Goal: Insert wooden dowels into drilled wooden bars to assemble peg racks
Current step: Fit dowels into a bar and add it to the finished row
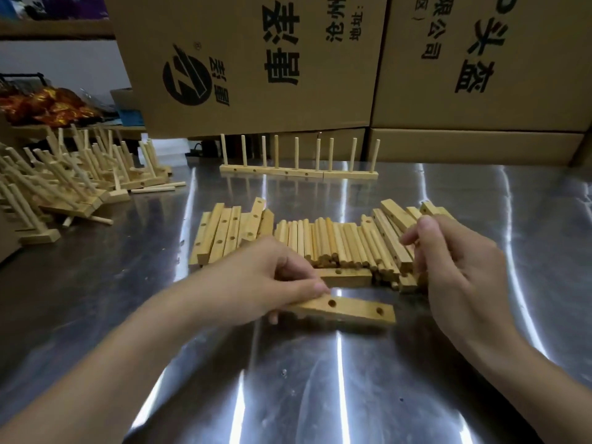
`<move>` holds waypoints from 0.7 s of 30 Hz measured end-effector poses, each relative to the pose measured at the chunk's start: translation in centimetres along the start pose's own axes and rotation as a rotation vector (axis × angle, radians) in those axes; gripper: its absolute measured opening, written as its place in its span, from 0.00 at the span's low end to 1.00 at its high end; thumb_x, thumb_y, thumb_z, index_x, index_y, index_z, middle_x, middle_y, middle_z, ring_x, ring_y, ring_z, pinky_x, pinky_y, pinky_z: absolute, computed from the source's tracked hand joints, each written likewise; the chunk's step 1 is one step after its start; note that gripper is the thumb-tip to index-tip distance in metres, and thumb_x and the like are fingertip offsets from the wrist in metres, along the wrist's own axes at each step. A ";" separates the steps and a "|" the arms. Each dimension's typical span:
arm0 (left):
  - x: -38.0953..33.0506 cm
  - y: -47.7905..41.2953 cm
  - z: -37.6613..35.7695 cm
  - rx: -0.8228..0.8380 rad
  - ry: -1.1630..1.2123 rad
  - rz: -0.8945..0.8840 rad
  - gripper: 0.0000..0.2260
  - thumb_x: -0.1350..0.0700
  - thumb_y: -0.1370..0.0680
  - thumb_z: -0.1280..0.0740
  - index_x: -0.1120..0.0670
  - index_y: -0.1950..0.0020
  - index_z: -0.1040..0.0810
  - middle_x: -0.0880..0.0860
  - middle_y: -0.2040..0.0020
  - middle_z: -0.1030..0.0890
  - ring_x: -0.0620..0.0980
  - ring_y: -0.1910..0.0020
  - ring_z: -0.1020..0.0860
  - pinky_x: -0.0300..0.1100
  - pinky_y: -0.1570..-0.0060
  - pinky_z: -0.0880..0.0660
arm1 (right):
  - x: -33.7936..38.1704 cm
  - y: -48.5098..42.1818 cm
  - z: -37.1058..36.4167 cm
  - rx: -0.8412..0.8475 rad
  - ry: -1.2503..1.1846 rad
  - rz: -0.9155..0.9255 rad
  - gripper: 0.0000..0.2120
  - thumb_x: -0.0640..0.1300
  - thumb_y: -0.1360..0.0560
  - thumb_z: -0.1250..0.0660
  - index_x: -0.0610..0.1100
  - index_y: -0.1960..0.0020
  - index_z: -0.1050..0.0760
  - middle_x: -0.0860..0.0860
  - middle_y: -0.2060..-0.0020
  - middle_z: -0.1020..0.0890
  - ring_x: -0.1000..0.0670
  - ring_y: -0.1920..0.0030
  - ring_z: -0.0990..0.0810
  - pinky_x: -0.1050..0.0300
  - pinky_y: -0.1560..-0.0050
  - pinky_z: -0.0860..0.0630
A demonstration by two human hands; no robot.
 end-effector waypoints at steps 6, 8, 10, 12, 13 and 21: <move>-1.1 -0.2 -1.6 -0.202 -0.576 -0.135 0.13 0.36 0.17 0.40 0.39 0.44 0.18 0.38 0.55 0.19 0.37 0.53 0.23 0.42 0.53 0.21 | -0.1 0.5 -1.0 0.087 0.148 0.072 0.18 0.49 0.16 0.37 0.47 0.64 0.23 0.52 0.68 0.23 0.51 0.67 0.25 0.64 0.67 0.35; -1.6 0.1 -1.8 -0.228 -0.650 -0.194 0.16 0.35 0.18 0.42 0.39 0.43 0.18 0.38 0.55 0.21 0.37 0.54 0.24 0.40 0.53 0.21 | -0.2 0.7 -1.6 0.151 0.164 0.075 0.19 0.51 0.16 0.37 0.47 0.65 0.24 0.52 0.70 0.23 0.50 0.68 0.25 0.61 0.68 0.34; -2.1 0.3 -1.9 -0.250 -0.673 -0.232 0.17 0.35 0.17 0.42 0.39 0.42 0.17 0.38 0.55 0.21 0.37 0.55 0.24 0.39 0.55 0.22 | -0.1 1.0 -2.1 0.257 0.165 0.084 0.19 0.54 0.16 0.36 0.50 0.64 0.23 0.54 0.70 0.22 0.52 0.67 0.23 0.62 0.68 0.32; -2.3 0.4 -1.8 -0.269 -0.676 -0.252 0.17 0.35 0.17 0.41 0.39 0.42 0.16 0.38 0.56 0.21 0.38 0.57 0.24 0.37 0.57 0.23 | 0.3 1.4 -2.6 0.379 0.216 0.109 0.16 0.58 0.18 0.37 0.55 0.62 0.22 0.57 0.69 0.21 0.54 0.65 0.21 0.61 0.67 0.29; -2.3 0.4 -1.8 -0.277 -0.676 -0.260 0.16 0.35 0.17 0.41 0.39 0.42 0.16 0.38 0.56 0.21 0.38 0.58 0.24 0.36 0.59 0.24 | 0.5 1.5 -2.8 0.429 0.269 0.133 0.16 0.60 0.20 0.38 0.56 0.62 0.22 0.58 0.69 0.21 0.54 0.64 0.21 0.59 0.67 0.27; -1.8 0.9 0.4 -0.633 -0.533 -0.276 0.18 0.38 0.18 0.39 0.43 0.56 0.14 0.38 0.68 0.20 0.39 0.67 0.20 0.38 0.68 0.22 | 1.4 1.8 -3.0 0.434 0.481 0.251 0.17 0.63 0.21 0.41 0.58 0.65 0.27 0.62 0.71 0.27 0.58 0.63 0.24 0.61 0.58 0.31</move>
Point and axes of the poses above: each hand's wrist, its own y-axis away from the middle knuckle, its own z-axis out of the back of the hand, x = y × z, the point moved 5 cm from there along -y, towards the middle knuckle
